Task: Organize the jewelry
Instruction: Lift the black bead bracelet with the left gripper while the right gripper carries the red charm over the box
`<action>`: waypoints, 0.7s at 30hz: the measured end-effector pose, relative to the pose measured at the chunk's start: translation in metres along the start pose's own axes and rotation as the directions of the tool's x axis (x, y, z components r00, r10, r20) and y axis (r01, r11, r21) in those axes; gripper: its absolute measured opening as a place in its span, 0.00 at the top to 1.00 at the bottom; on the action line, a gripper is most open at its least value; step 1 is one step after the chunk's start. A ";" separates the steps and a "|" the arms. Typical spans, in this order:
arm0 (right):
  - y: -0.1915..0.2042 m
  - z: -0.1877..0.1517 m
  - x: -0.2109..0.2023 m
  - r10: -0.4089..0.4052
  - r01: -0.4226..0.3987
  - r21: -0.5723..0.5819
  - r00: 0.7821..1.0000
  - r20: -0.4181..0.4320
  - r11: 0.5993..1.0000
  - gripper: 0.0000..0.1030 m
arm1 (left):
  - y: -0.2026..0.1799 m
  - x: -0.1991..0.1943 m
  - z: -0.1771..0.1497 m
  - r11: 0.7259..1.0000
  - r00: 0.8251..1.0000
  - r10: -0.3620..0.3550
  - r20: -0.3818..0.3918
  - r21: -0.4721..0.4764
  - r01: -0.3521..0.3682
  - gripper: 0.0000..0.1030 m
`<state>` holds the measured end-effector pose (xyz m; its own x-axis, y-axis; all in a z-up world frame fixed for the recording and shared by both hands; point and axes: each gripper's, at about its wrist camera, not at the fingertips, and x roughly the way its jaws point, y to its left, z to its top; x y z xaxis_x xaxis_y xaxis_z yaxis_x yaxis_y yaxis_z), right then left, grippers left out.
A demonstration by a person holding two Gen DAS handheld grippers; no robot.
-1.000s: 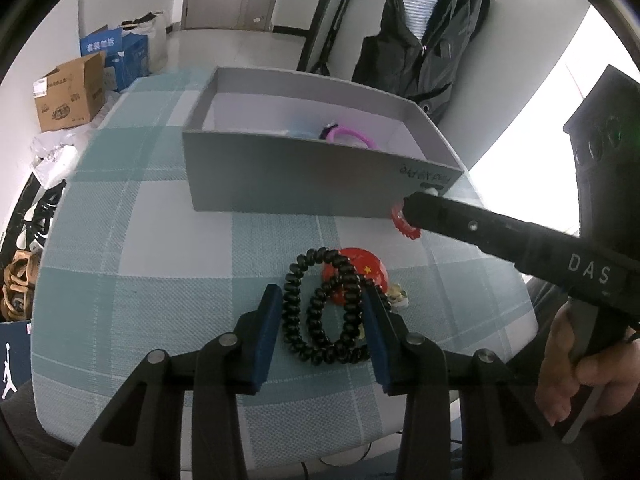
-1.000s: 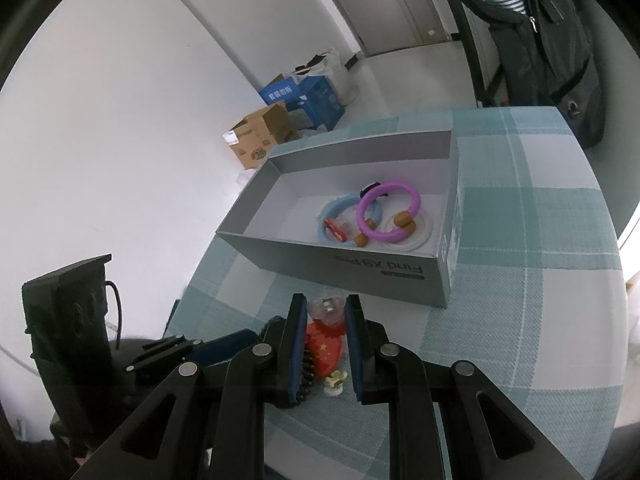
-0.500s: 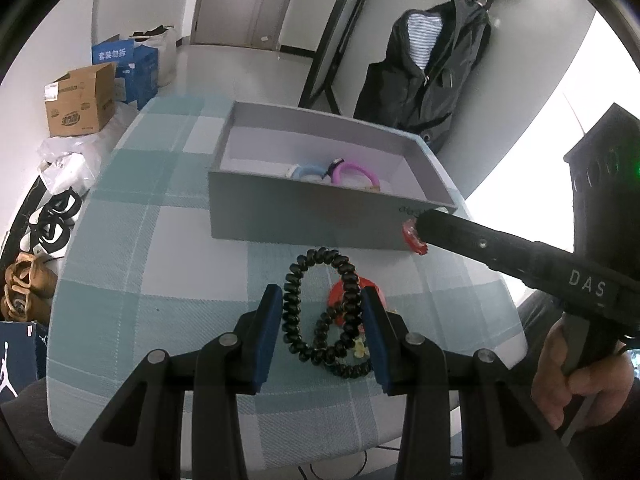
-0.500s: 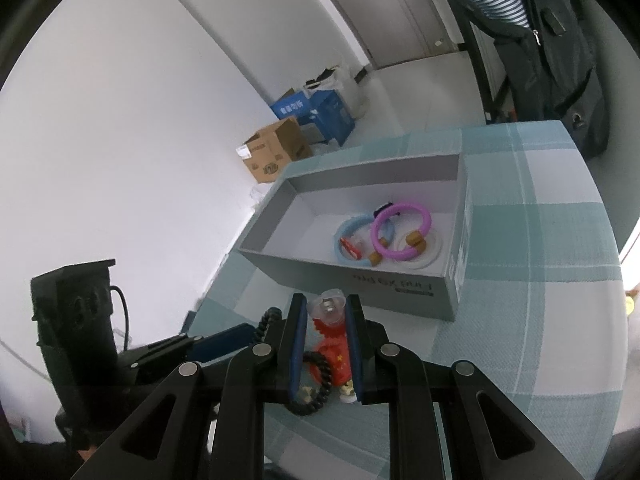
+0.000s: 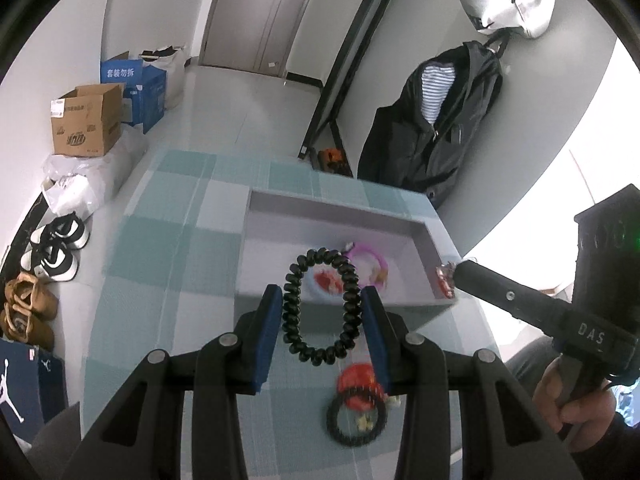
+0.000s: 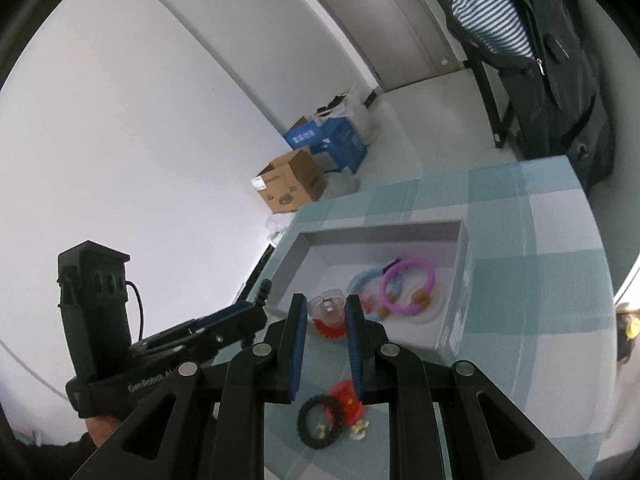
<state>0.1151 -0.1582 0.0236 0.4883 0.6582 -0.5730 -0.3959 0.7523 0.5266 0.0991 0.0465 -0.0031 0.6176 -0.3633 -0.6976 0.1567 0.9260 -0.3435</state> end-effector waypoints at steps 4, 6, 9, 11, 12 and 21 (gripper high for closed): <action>-0.003 0.016 -0.003 0.012 -0.012 -0.012 1.000 0.011 1.000 0.82 | -0.001 0.006 0.009 1.000 1.000 -0.007 -0.003 0.013 0.007 0.67; -0.005 0.022 -0.001 0.017 -0.016 -0.015 1.000 0.014 1.000 0.82 | -0.003 0.010 0.015 0.999 1.000 -0.009 -0.007 0.035 0.009 0.67; -0.008 0.029 0.003 0.018 -0.018 -0.011 1.000 0.007 1.000 0.82 | -0.004 0.016 0.021 0.998 1.000 -0.018 -0.010 0.058 0.019 0.67; -0.009 0.033 0.008 0.022 -0.022 -0.014 1.000 0.000 1.000 0.82 | -0.004 0.021 0.026 0.997 1.000 -0.019 -0.015 0.069 0.020 0.67; -0.009 0.035 0.012 0.020 -0.020 -0.017 1.000 -0.002 1.000 0.82 | -0.004 0.024 0.028 0.997 1.000 -0.023 -0.019 0.072 0.024 0.67; -0.014 0.054 0.037 0.028 -0.030 -0.044 0.999 -0.032 0.999 0.82 | -0.001 0.038 0.037 0.997 0.999 -0.037 -0.038 0.070 0.040 0.67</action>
<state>0.1806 -0.1457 0.0287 0.4517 0.6798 -0.5777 -0.4438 0.7330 0.5156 0.1512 0.0359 -0.0064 0.5813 -0.4011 -0.7080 0.2348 0.9157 -0.3261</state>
